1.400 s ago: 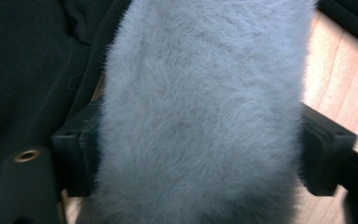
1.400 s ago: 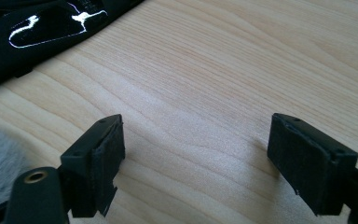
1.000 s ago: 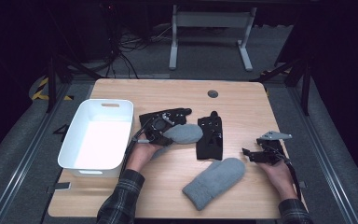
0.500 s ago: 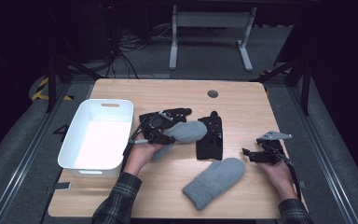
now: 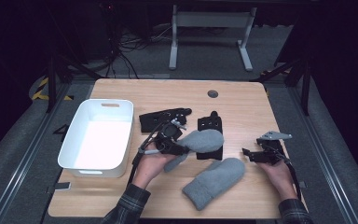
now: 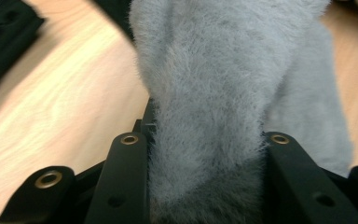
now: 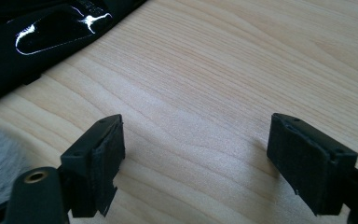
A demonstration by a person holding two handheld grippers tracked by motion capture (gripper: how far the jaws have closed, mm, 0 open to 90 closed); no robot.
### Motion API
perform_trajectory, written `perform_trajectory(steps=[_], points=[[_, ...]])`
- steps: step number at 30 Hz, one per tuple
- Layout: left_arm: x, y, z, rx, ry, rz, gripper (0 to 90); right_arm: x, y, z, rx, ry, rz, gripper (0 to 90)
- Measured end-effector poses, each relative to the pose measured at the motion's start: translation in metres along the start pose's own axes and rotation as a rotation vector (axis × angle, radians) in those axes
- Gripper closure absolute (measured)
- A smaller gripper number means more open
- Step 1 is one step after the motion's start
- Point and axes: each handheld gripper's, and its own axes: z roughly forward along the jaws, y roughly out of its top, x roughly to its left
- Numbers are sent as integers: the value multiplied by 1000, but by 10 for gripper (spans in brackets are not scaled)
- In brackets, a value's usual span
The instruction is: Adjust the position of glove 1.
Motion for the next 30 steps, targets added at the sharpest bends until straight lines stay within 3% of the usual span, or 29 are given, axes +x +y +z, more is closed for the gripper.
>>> perform_trajectory(steps=[2,8,17,21,26,30], points=[[-4,0,2,-1,-3,5,666,0,0,0,0,0,0,195],[-35,3,13,2,-53,10,666,0,0,0,0,0,0,195],[-73,8,29,30,-78,30,665,0,0,0,0,1,0,196],[-79,5,39,50,-91,30,659,0,0,0,0,2,1,197],[-82,1,51,80,-80,38,616,0,0,0,-1,3,1,197],[-80,0,57,95,-92,45,451,0,0,0,-1,3,1,197]])
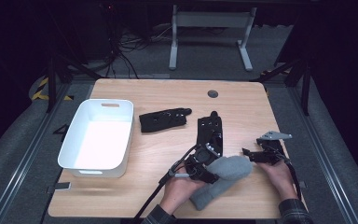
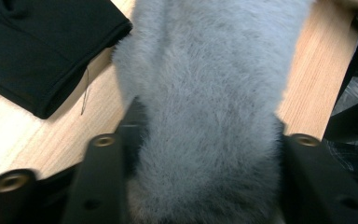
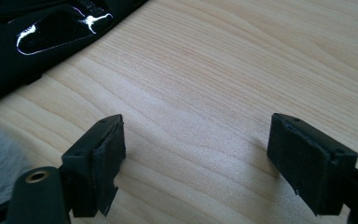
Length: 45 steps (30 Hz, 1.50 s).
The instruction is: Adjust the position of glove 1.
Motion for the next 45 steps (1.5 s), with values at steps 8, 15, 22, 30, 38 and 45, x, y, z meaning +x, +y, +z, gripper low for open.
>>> perform_trajectory(steps=[8,15,22,30,38,45], points=[[-1,2,-10,1,13,62,248,0,-1,-1,-1,3,2,218],[11,3,-38,-71,-23,84,447,0,3,-17,-20,17,5,460],[33,-3,-47,-41,3,118,765,11,6,-46,-47,76,-18,747],[67,-32,-54,-42,33,64,898,42,10,-70,-85,244,-74,897],[79,-57,-42,-11,11,48,897,77,11,-78,-117,378,-131,898],[79,-61,-32,19,-5,53,897,103,10,-82,-132,489,-162,899]])
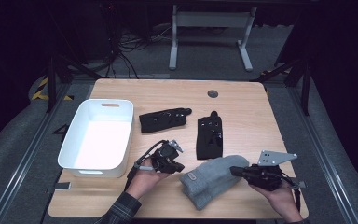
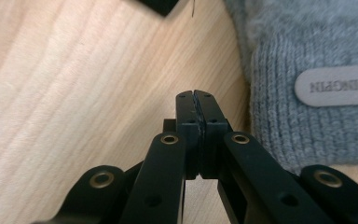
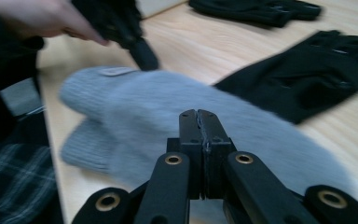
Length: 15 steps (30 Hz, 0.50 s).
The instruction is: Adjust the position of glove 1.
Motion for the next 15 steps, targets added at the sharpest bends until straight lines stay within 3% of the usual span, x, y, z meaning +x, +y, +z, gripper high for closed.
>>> perform_trajectory(steps=[1,4,15], points=[[-2,-1,5,13,-15,3,897,8,-1,9,17,36,-12,898],[-4,-1,9,40,-14,6,897,17,-2,20,49,80,-37,898],[-7,-2,12,23,-42,9,897,41,-1,45,113,195,-111,899]])
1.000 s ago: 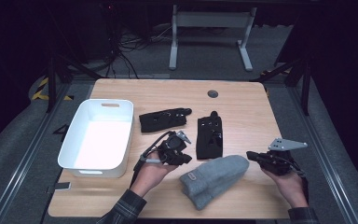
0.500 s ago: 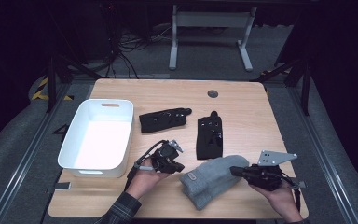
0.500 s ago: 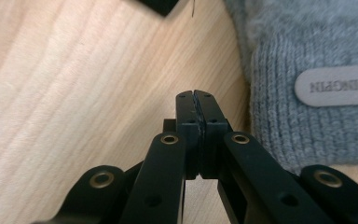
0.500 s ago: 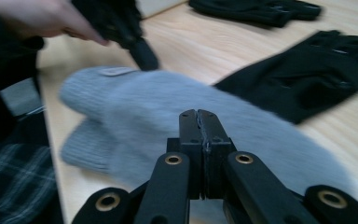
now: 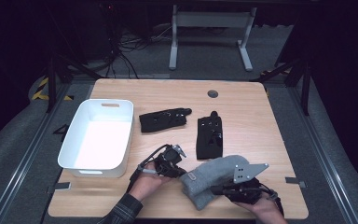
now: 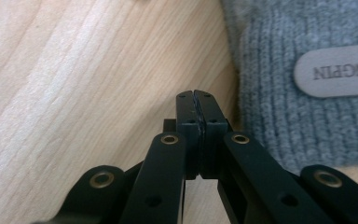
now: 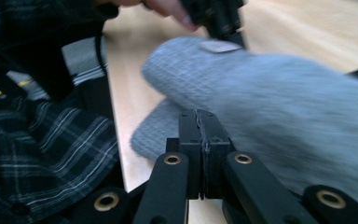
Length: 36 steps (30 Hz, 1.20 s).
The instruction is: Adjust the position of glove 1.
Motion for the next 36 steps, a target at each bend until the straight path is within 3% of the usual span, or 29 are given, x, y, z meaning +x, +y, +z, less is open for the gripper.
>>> perform_trajectory(steps=[6,13,16,18,22,25,27,28,32,33,36], points=[[-4,2,-4,-15,-13,11,897,1,2,16,31,27,-8,898],[-12,3,-14,-51,-51,36,898,2,2,6,0,27,-8,898],[-20,5,-15,-42,-53,66,898,4,-1,2,6,32,-9,898],[-26,6,-13,-7,-47,79,897,5,-4,0,14,39,-10,898],[-26,6,-6,44,-45,107,897,7,-9,3,54,44,-12,897],[-26,5,-4,46,-50,113,891,7,-10,3,58,43,-15,895],[-24,6,-8,31,-36,107,810,6,-11,-2,45,30,-15,862],[-22,6,-11,14,-29,100,810,5,-12,-5,42,22,-11,856],[-15,8,-23,-52,-30,72,674,-4,-16,-24,22,-50,14,810],[-13,8,-25,-95,-26,88,647,-6,-18,-30,13,-71,17,798],[-13,8,-28,-147,5,143,568,-14,-21,-43,-4,-125,42,737]])
